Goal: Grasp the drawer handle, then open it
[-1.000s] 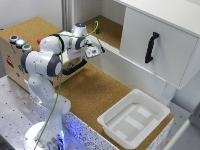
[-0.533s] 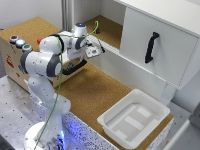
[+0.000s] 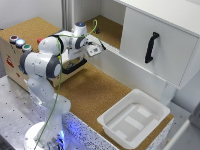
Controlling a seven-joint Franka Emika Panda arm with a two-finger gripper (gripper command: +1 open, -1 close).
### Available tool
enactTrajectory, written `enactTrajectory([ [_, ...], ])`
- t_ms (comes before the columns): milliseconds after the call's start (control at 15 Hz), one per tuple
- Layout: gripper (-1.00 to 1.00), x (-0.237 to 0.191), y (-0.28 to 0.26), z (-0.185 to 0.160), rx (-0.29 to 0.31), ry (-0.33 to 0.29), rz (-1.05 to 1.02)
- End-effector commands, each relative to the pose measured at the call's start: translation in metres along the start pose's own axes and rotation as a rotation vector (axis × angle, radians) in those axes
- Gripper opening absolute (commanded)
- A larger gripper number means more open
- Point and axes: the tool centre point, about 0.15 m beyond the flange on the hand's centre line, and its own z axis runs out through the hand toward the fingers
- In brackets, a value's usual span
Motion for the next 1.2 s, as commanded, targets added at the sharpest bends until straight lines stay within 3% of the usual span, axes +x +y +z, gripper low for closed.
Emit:
enactTrajectory([
  [0,-1.00,-0.001,-0.013,-0.006,-0.079,0.107,-0.082],
  [533,-1.00,0.003,-0.012,-0.021,-0.093,0.104,-0.074],
  [1133,-1.00,0.025,-0.003,-0.085,-0.139,0.112,-0.091],
])
